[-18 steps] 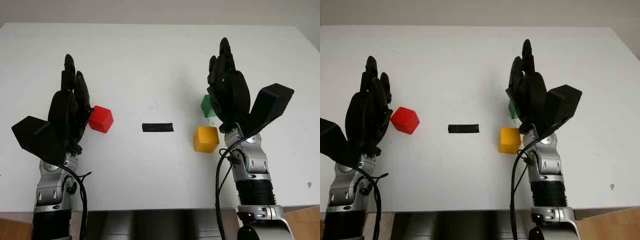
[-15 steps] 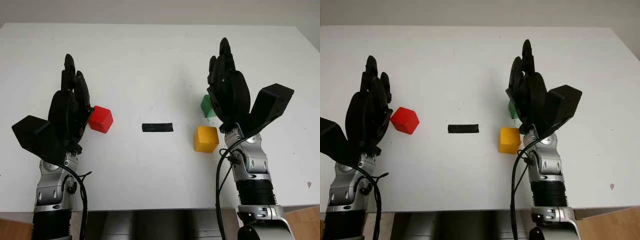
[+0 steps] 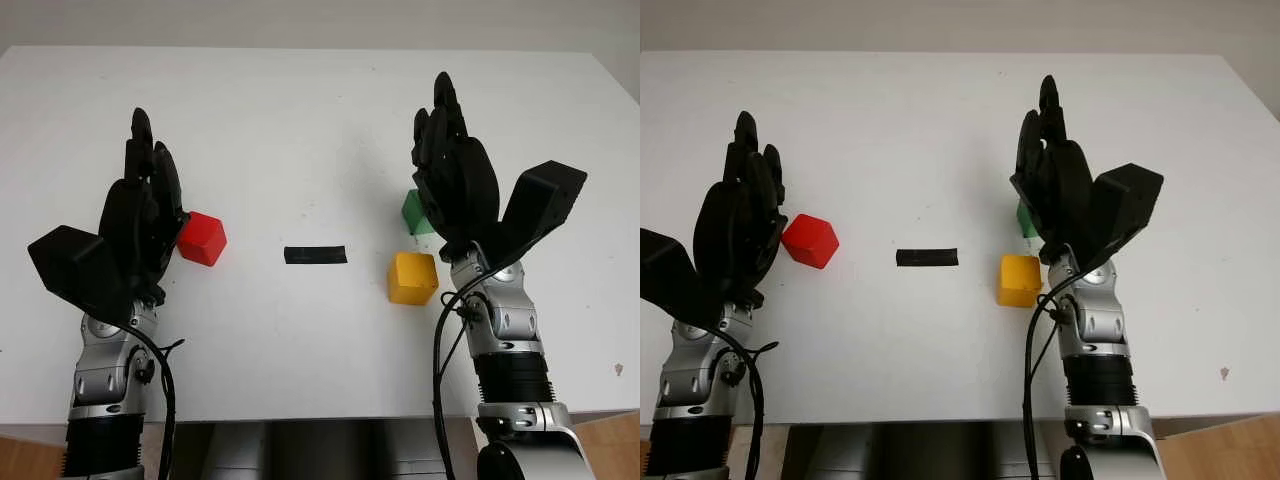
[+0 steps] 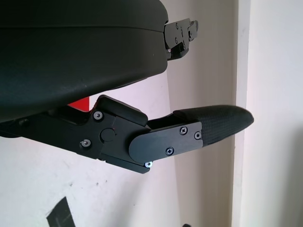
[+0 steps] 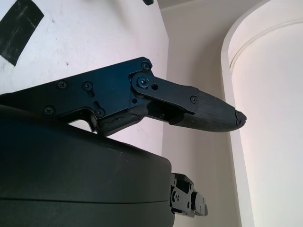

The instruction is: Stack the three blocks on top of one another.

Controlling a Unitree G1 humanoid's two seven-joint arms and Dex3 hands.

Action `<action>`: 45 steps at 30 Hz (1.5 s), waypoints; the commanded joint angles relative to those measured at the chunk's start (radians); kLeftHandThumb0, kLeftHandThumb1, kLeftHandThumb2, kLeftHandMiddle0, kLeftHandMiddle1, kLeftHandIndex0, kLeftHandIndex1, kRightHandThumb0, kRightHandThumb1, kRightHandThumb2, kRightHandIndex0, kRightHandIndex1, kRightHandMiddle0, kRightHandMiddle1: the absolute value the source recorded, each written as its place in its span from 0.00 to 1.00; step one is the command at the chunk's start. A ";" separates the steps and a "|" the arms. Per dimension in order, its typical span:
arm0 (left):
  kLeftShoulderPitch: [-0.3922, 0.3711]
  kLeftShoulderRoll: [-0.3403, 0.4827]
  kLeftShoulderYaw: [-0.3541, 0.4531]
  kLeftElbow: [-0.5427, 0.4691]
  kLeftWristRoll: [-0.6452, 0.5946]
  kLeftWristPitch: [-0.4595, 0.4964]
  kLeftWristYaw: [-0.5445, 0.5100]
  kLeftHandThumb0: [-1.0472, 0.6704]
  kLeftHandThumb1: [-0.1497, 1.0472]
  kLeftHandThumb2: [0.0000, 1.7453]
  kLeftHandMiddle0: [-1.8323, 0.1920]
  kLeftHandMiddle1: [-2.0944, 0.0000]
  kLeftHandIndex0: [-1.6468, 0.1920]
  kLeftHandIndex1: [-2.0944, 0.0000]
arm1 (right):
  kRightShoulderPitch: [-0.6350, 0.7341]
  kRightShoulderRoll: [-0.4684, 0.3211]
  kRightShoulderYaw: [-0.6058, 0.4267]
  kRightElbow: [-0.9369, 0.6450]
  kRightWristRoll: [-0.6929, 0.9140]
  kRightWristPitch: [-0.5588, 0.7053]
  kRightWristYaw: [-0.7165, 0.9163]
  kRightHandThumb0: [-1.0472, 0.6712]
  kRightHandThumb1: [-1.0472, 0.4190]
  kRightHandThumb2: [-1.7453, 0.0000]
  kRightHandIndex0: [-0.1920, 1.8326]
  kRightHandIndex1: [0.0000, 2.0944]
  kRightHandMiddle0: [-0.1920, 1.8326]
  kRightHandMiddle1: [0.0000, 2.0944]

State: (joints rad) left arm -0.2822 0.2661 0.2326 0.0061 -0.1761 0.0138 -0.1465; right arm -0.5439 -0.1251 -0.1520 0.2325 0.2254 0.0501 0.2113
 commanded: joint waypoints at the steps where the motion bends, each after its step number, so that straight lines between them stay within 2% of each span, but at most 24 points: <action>1: 0.005 0.063 0.020 -0.045 0.014 0.008 -0.025 0.22 1.00 0.26 0.94 0.97 0.94 0.97 | -0.018 -0.032 -0.017 -0.027 0.014 -0.005 0.019 0.16 0.00 0.60 0.00 0.00 0.00 0.00; 3: 0.009 0.120 0.021 -0.067 0.060 0.010 -0.034 0.26 1.00 0.15 0.86 0.95 0.87 0.94 | -0.022 -0.044 -0.019 -0.035 0.013 -0.006 0.023 0.16 0.00 0.61 0.01 0.01 0.01 0.01; 5: 0.014 0.197 0.012 -0.081 0.140 -0.006 -0.050 0.27 1.00 0.10 0.78 0.95 0.79 0.93 | -0.022 -0.051 -0.019 -0.051 0.009 0.001 0.017 0.15 0.00 0.62 0.01 0.01 0.02 0.01; 7: 0.010 0.276 0.006 -0.097 0.189 0.001 -0.096 0.28 0.99 0.05 0.75 0.96 0.73 0.92 | -0.021 -0.059 -0.024 -0.062 0.021 0.010 0.024 0.15 0.00 0.63 0.02 0.01 0.02 0.02; 10: 0.010 0.385 -0.010 -0.130 0.278 0.034 -0.155 0.26 0.97 0.03 0.78 0.98 0.70 0.92 | -0.014 -0.062 -0.031 -0.084 0.032 0.015 0.025 0.16 0.00 0.62 0.02 0.01 0.03 0.02; 12: 0.006 0.498 -0.042 -0.146 0.405 0.039 -0.200 0.23 0.95 0.03 0.81 0.99 0.70 0.94 | -0.012 -0.067 -0.033 -0.095 0.031 0.013 0.023 0.16 0.00 0.62 0.01 0.01 0.02 0.01; 14: -0.008 0.578 -0.066 -0.146 0.473 0.030 -0.254 0.22 0.93 0.03 0.83 0.99 0.69 0.95 | -0.005 -0.067 -0.036 -0.111 0.032 0.020 0.019 0.16 0.00 0.61 0.00 0.01 0.01 0.01; 19: -0.041 0.677 -0.106 -0.133 0.515 -0.005 -0.367 0.23 0.88 0.02 0.86 0.99 0.67 0.96 | 0.007 -0.069 -0.046 -0.134 0.047 0.034 0.020 0.17 0.00 0.59 0.00 0.00 0.00 0.00; 21: -0.058 0.712 -0.133 -0.126 0.541 -0.016 -0.410 0.21 0.88 0.02 0.88 0.99 0.67 0.96 | 0.010 -0.072 -0.047 -0.136 0.049 0.041 0.022 0.18 0.00 0.58 0.00 0.00 0.00 0.00; 25: -0.089 0.743 -0.187 -0.103 0.602 -0.044 -0.454 0.17 0.87 0.03 0.90 0.99 0.69 0.97 | 0.014 -0.069 -0.040 -0.136 0.038 0.048 0.012 0.18 0.00 0.58 0.00 0.00 0.00 0.00; 29: -0.114 0.749 -0.235 -0.090 0.667 -0.055 -0.474 0.18 0.86 0.03 0.92 0.99 0.70 0.98 | 0.017 -0.065 -0.035 -0.135 0.040 0.052 0.009 0.18 0.00 0.58 0.00 0.00 0.00 0.00; 31: -0.120 0.739 -0.253 -0.084 0.707 -0.068 -0.454 0.18 0.87 0.03 0.92 0.98 0.70 0.98 | 0.019 -0.065 -0.032 -0.134 0.039 0.053 0.010 0.17 0.00 0.58 0.00 0.00 0.00 0.00; 38: -0.147 0.666 -0.305 -0.004 0.825 -0.130 -0.277 0.23 0.86 0.03 0.92 0.98 0.69 0.97 | 0.026 -0.063 -0.022 -0.134 0.035 0.051 0.006 0.17 0.00 0.58 0.00 0.00 0.00 0.00; 45: -0.182 0.638 -0.329 0.047 0.851 -0.174 -0.216 0.23 0.87 0.03 0.92 0.97 0.67 0.97 | 0.027 -0.064 -0.014 -0.138 0.033 0.059 0.007 0.17 0.00 0.57 0.00 0.00 0.00 0.00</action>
State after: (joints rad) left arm -0.4383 0.9130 -0.0918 0.0415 0.6709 -0.1525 -0.3748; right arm -0.5228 -0.1864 -0.1685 0.1156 0.2592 0.1047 0.2164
